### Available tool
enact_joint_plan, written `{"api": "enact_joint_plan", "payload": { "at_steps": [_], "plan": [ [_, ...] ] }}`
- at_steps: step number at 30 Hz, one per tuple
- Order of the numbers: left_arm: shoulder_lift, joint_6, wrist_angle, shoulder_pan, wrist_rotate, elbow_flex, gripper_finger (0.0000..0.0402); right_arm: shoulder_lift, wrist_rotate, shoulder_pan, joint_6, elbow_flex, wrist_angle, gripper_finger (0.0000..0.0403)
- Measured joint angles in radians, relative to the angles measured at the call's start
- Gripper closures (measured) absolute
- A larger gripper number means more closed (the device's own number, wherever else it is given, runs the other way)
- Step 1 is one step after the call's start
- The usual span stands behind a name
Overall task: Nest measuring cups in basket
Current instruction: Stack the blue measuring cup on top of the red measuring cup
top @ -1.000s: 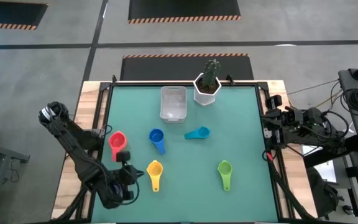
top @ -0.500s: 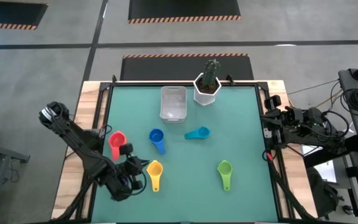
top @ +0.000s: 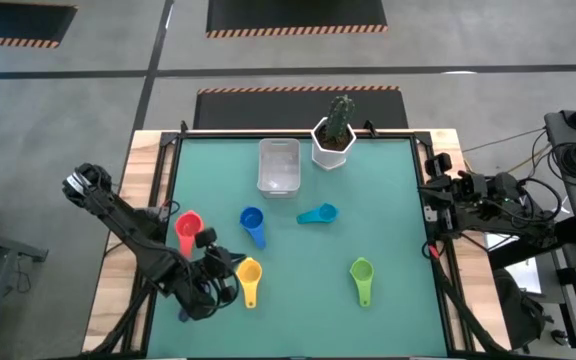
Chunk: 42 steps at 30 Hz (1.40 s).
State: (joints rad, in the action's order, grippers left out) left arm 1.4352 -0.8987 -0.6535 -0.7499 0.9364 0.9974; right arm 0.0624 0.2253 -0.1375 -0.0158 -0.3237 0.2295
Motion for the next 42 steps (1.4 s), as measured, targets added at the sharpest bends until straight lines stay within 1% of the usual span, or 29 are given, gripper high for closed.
{"api": "enact_joint_plan", "payload": {
  "at_steps": [1, 5, 12, 15, 18, 21, 25, 28, 33, 37, 42],
  "plan": [
    [0.0, -0.011, 0.008, 0.01, 0.004, 0.0, 0.0402, 0.0, 0.0, 0.0, 0.0, 0.0, 0.0, 0.0385],
    [0.003, -0.038, 0.022, 0.084, -0.073, 0.0, 0.0402, 0.0, 0.0, 0.0, 0.004, 0.0, 0.007, 0.0385],
    [0.026, -0.026, 0.022, 0.258, -0.192, 0.0, 0.0402, 0.0, 0.0, 0.0, 0.017, 0.0, 0.016, 0.0385],
    [0.05, -0.003, 0.021, 0.326, -0.214, 0.0, 0.0402, 0.0, 0.0, 0.0, 0.029, 0.0, 0.015, 0.0385],
    [0.075, -0.012, 0.021, 0.384, -0.242, 0.0, 0.0402, 0.0, 0.0, 0.0, 0.034, 0.0, 0.015, 0.0385],
    [0.114, -0.082, 0.024, 0.425, -0.25, 0.0, 0.0402, 0.0, 0.0, 0.0, 0.037, 0.0, 0.014, 0.0385],
    [0.182, -0.193, 0.026, 0.443, -0.239, 0.005, 0.0402, 0.0, 0.0, 0.0, 0.04, 0.0, 0.007, 0.0385],
    [0.227, -0.212, 0.027, 0.45, -0.236, 0.022, 0.0402, 0.0, 0.0, 0.0, 0.041, 0.0, 0.002, 0.0385],
    [0.248, -0.22, 0.026, 0.473, -0.238, 0.061, 0.0398, 0.0, 0.0, 0.0, 0.043, 0.0, -0.009, 0.0385],
    [0.249, -0.224, 0.023, 0.48, -0.238, 0.063, 0.0374, 0.0, 0.0, 0.0, 0.055, 0.0, -0.01, 0.0385],
    [0.249, -0.246, 0.023, 0.48, -0.223, 0.063, 0.0325, 0.0, 0.0, 0.0, 0.07, 0.0, -0.011, 0.0385]
  ]
}}
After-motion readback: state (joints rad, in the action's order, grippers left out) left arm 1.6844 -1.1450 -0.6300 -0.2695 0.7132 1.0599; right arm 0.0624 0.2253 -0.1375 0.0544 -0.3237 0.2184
